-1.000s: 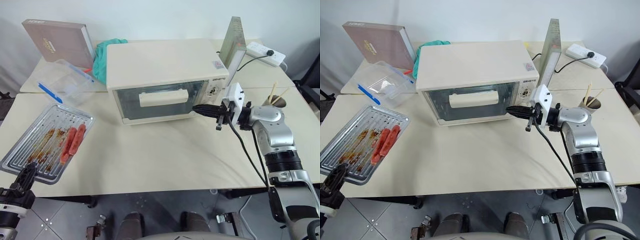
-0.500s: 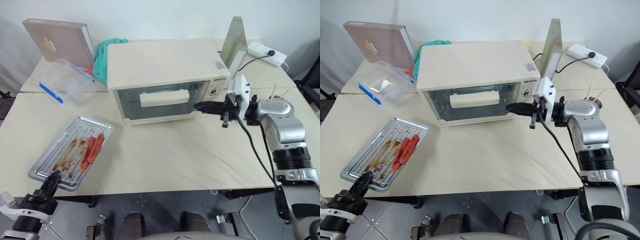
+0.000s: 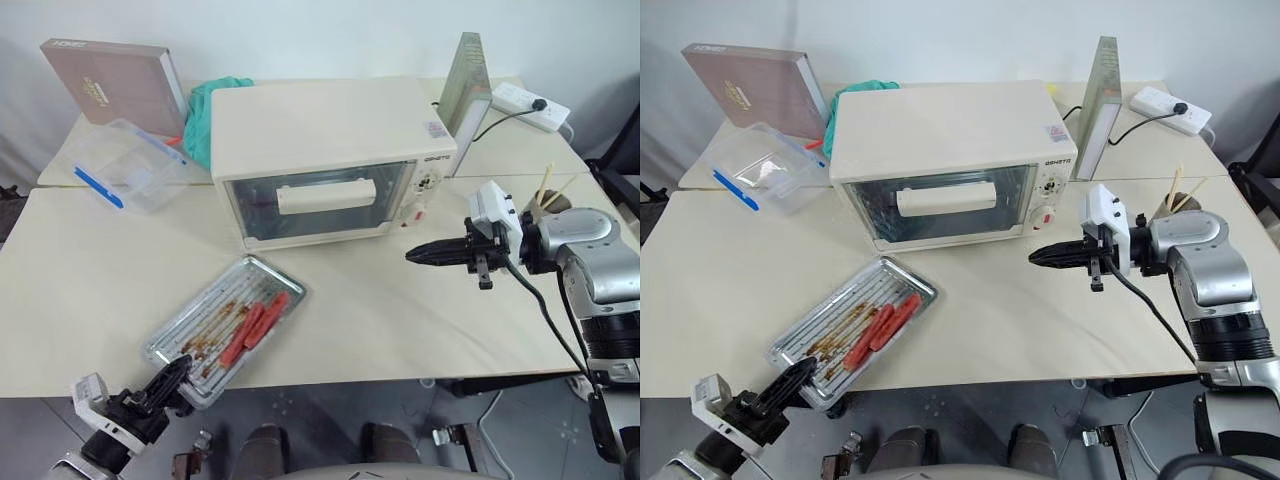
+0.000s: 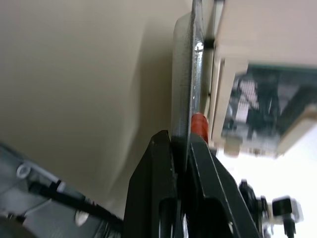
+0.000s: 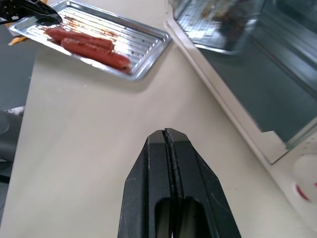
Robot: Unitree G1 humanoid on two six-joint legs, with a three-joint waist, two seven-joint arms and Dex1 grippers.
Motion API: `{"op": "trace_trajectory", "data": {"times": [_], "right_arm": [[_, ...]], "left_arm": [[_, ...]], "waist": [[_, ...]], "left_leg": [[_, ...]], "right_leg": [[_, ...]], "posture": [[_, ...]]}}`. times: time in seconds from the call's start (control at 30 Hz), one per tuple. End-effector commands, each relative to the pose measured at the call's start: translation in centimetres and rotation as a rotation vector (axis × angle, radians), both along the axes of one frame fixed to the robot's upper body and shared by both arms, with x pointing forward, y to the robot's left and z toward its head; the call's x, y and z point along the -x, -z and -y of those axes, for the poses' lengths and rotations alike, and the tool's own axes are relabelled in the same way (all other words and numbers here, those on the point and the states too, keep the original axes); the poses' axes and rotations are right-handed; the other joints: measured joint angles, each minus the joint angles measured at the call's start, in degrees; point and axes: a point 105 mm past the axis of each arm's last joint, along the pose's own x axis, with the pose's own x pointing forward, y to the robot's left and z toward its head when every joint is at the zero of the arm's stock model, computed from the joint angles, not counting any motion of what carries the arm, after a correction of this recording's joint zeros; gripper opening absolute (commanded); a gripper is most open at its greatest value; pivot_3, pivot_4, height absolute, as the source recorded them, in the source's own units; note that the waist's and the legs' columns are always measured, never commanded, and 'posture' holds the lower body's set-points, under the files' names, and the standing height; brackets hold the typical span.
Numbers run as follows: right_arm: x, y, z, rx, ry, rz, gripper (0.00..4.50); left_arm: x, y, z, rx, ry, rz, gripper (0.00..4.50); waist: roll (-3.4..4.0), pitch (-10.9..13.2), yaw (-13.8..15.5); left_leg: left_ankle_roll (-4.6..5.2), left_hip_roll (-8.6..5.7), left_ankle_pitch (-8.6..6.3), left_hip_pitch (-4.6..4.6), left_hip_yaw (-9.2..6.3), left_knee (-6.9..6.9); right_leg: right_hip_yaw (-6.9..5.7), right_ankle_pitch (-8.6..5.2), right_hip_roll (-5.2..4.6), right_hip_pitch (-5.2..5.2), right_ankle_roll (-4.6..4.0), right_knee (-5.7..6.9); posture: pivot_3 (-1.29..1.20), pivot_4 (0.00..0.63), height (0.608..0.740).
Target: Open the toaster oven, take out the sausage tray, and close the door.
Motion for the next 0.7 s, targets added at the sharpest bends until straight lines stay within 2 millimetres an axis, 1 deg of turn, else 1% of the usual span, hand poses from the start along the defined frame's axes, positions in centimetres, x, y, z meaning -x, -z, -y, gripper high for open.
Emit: {"op": "trace_trajectory", "data": {"times": [0.03, 0.1, 0.17, 0.23, 0.37, 0.43, 0.53, 0.57, 0.6, 0.7], "right_arm": [[0.4, -1.1, 0.3, 0.010, -0.007, 0.042, 0.03], [0.5, -1.0, 0.3, 0.014, -0.006, 0.040, 0.03], [0.7, -0.7, 0.6, 0.038, -0.002, 0.017, 0.03], [1.0, -0.3, 0.8, 0.064, -0.012, -0.006, 0.03], [1.8, 0.4, 1.2, 0.104, -0.028, -0.047, 0.03], [2.4, 0.7, 1.4, 0.118, -0.033, -0.065, 0.03], [2.7, 1.1, 1.6, 0.125, -0.025, -0.071, 0.03], [2.7, 1.2, 1.6, 0.126, -0.021, -0.070, 0.03], [2.8, 1.3, 1.7, 0.125, -0.017, -0.070, 0.03], [2.9, 1.5, 1.7, 0.122, -0.003, -0.064, 0.03]], "left_arm": [[0.0, 0.0, 1.2, 0.014, 0.134, -0.006, 0.00], [-0.3, 0.0, 1.8, 0.010, 0.206, -0.014, 0.00], [-1.3, 0.2, 2.4, 0.016, 0.289, -0.025, 0.00], [-2.1, 0.3, 3.1, 0.012, 0.378, -0.037, 0.00], [-4.0, -0.1, 3.9, -0.012, 0.492, -0.037, 0.00], [-5.5, -0.8, 4.5, -0.029, 0.557, -0.023, 0.00], [-7.5, -2.5, 5.3, -0.058, 0.632, 0.035, 0.00], [-7.9, -2.9, 5.5, -0.072, 0.661, 0.046, 0.00], [-8.2, -3.1, 5.8, -0.087, 0.689, 0.053, 0.00], [-9.3, -3.9, 6.8, -0.102, 0.754, 0.082, 0.00]], "waist": [[0.01, 0.0, 0.1], [0.02, 0.0, 0.1], [0.08, 0.0, 0.4], [0.45, 0.0, 1.5], [1.03, 0.1, 4.2], [1.37, 0.1, 5.7], [1.68, 0.2, 7.7], [1.75, 0.2, 8.1], [1.78, 0.2, 8.5], [1.92, 0.2, 9.7]], "left_leg": [[0.00, 0.00, 0.00, 0.01, 0.00, 0.00], [0.00, 0.00, 0.00, 0.00, 0.00, 0.00], [0.00, 0.00, 0.00, 0.01, 0.02, 0.00], [0.00, -0.01, 0.00, 0.04, 0.02, 0.03], [-0.01, -0.03, 0.17, 0.11, -0.05, 0.06], [-0.08, -0.06, 0.37, 0.10, -0.17, 0.05], [-0.18, -0.27, 0.77, 0.01, -0.54, 0.01], [-0.24, -0.34, 0.80, -0.03, -0.65, -0.03], [-0.09, -0.49, 0.91, -0.10, -0.96, -0.04], [0.07, -0.60, 1.43, -0.60, -1.22, -0.08]], "right_leg": [[0.00, 0.00, 0.00, 0.00, 0.00, 0.00], [0.00, 0.00, 0.01, -0.01, 0.00, 0.00], [0.02, 0.00, 0.00, 0.00, 0.00, 0.02], [0.02, 0.00, 0.00, 0.01, 0.00, 0.07], [0.01, 0.05, -0.02, 0.01, -0.09, 0.31], [-0.07, 0.20, -0.02, 0.00, -0.27, 0.36], [-0.15, 0.43, -0.04, -0.05, -0.50, 0.33], [-0.18, 0.58, -0.04, -0.07, -0.60, 0.24], [-0.24, 0.62, -0.03, -0.07, -0.65, 0.15], [-0.33, 0.77, -0.03, -0.08, -1.12, -0.23]], "posture": [[0.00, 0.150, 0.740], [0.00, 0.150, 0.740], [0.00, 0.150, 0.740], [0.00, 0.150, 0.740], [0.00, 0.150, 0.740], [0.00, 0.150, 0.740], [0.00, 0.150, 0.740], [0.00, 0.150, 0.740], [0.00, 0.150, 0.740], [0.00, 0.150, 0.740]]}}
